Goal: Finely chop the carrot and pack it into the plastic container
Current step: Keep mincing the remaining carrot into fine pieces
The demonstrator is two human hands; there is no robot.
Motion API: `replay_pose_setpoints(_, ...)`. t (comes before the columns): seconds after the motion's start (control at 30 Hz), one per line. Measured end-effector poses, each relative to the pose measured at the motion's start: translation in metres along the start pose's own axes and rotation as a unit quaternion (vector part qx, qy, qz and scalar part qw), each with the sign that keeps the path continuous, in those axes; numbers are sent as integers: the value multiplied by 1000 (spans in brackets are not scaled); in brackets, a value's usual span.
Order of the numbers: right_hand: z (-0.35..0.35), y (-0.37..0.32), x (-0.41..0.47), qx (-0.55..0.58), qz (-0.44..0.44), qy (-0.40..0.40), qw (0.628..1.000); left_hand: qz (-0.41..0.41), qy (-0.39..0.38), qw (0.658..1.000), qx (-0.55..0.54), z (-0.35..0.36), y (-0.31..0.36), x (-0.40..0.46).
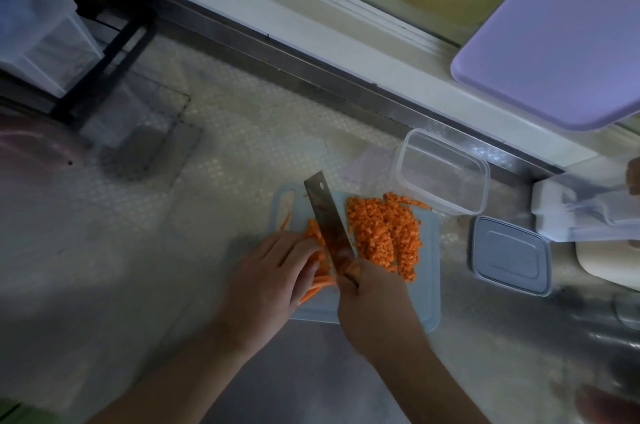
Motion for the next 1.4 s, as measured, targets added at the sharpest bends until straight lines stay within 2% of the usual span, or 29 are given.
replay_pose_setpoints(0.13, -11, 7, -8, -4, 19, -7, 1000, -24, 4, 1000, -2, 0, -4, -3)
replay_pose_setpoints(0.5, -3, 2, -11, -20, 9, -21, 1000, -7, -11, 1000, -25, 2, -1, -2)
replay_pose_setpoints(0.8, 19, 5, -2, -81, 58, -84, 991, 22, 3, 1000, 21, 1, 2, -2)
replay_pose_setpoints(1.03, 25, 1, -2, -47, 39, -37, 997, 35, 0, 999, 25, 3, 2, -3)
replay_pose_setpoints(1.17, 16, 4, -4, -3, 14, -11, 1000, 9, -13, 1000, 23, 4, -1, -3)
replay_pose_setpoints(1.4, -6, 4, -12, -21, 1, -9, 1000, 3, -20, 1000, 17, 5, -1, -5)
Point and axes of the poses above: each hand's wrist, its own x-axis towards the middle knuckle, its own z-axis out of the palm, y = z × x, the point moved 8 cm from there along x, towards the middle knuckle, and after that the axes turned 8 degrees about y, right-handed, at the moved point
